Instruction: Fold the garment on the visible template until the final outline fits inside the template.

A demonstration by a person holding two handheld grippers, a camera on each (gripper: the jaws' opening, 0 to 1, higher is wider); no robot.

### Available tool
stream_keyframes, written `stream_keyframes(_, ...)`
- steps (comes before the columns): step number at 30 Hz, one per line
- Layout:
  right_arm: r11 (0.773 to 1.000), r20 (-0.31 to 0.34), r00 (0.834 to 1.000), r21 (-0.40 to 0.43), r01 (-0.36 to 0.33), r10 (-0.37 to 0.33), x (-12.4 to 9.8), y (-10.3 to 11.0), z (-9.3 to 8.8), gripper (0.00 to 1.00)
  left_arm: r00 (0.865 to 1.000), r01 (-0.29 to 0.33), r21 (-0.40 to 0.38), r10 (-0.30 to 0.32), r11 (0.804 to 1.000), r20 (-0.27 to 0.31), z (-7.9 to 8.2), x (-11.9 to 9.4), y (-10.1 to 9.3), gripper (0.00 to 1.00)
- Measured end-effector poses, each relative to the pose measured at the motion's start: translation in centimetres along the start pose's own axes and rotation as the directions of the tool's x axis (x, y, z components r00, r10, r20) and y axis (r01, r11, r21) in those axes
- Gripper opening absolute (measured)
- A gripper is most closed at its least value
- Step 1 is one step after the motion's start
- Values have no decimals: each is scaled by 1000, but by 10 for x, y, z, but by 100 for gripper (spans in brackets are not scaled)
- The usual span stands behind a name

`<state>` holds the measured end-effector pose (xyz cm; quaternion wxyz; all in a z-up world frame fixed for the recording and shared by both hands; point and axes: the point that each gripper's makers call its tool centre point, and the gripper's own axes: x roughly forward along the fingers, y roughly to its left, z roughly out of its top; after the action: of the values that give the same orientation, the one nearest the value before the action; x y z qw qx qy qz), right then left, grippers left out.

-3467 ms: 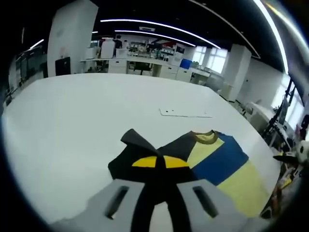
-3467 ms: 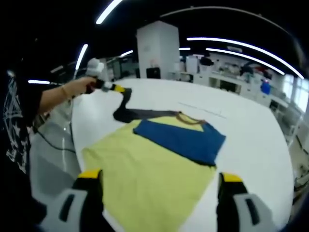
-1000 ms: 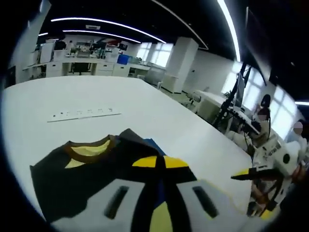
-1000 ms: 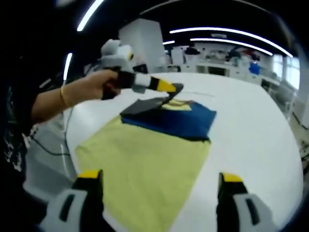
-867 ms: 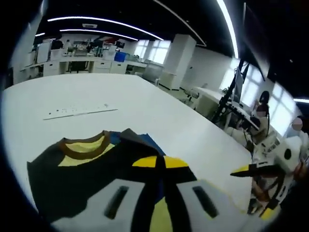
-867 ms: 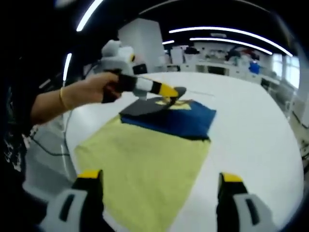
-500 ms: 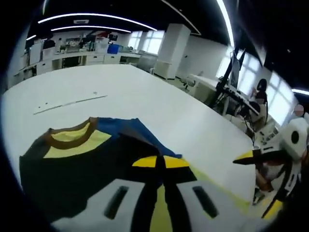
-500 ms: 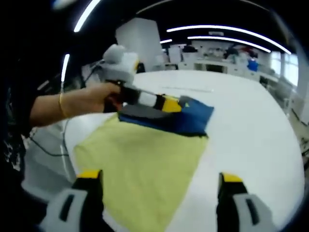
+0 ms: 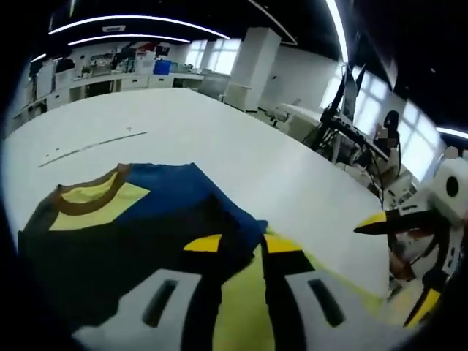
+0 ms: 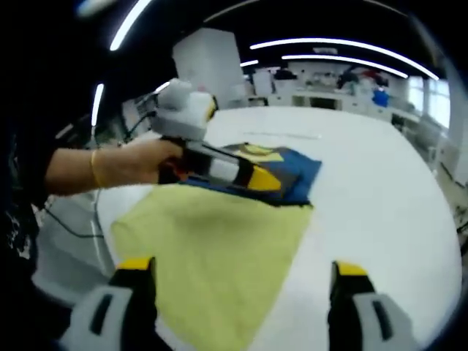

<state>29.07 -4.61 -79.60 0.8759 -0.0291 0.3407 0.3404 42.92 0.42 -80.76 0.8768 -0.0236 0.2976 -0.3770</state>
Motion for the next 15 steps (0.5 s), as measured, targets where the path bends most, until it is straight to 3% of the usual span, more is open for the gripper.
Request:
stream_keyframes(5, 1000, 4, 1000, -9, -11, 11, 2, 2, 4, 99, 999, -33, 46, 32, 998, 11, 3, -8, 9, 43)
stream_keyframes(10, 1000, 15, 1000, -15, -19, 19, 3, 3, 8, 99, 997, -76, 74, 74, 994, 27, 4, -22, 20, 69)
stream_keyframes(15, 999, 16, 1000, -32, -26, 26, 4, 6, 11, 99, 995, -92, 90, 88, 992, 41, 6, -34, 30, 81)
